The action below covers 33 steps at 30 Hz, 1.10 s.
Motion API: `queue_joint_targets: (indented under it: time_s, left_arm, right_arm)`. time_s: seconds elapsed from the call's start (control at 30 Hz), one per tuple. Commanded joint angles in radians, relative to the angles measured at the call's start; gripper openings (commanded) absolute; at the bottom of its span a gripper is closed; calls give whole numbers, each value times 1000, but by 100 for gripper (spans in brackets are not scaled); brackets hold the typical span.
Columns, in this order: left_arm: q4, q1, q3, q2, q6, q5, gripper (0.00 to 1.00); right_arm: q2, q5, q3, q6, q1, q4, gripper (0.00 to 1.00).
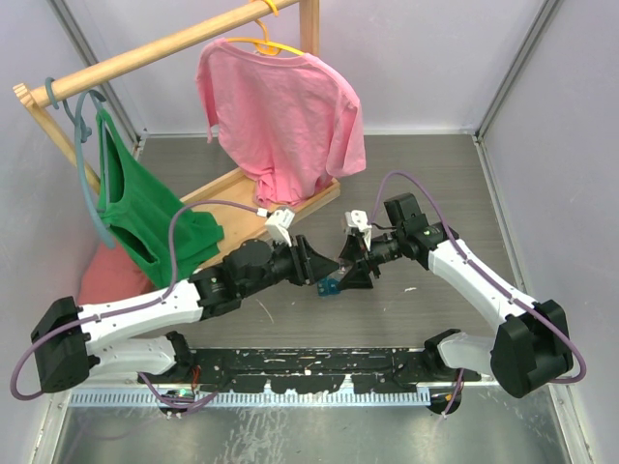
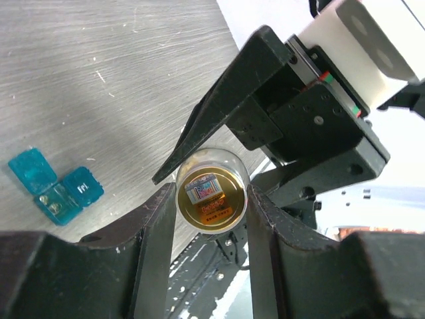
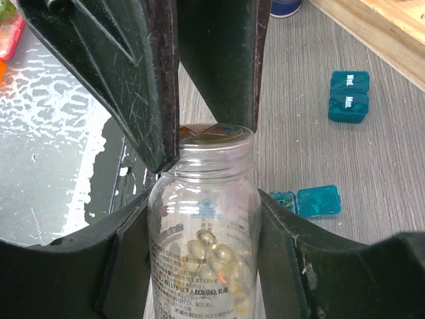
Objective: Sort the pills into containers
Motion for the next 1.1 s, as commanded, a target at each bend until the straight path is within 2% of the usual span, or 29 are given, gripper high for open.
queue_joint_targets:
  time_s: [0.0,0.1,0.27,0.4,0.73,1.07]
  left_arm:
    - [223,27,-115,-31,217,183,28]
    - [310,58,-171,-55,324,262,27]
    - [249,107,-128,-31,498,470,32]
    - [198,158,-77,29,518,596,32]
    - [258,178,-58,114,514,649,31]
    - [196,177,-41,114,757,675,32]
  right_arm:
    - [-20,-25,46,-14,-4,45,1]
    - [-19,-26,46,-16,-5,44,1]
    - [-17,-29,42,-21,-5,44,1]
    - [-19,-29,43,-31,-3,39,1]
    - [-22,-30,45,-40,-5,33,1]
    - [-27,-31,44,-52,-4,28,1]
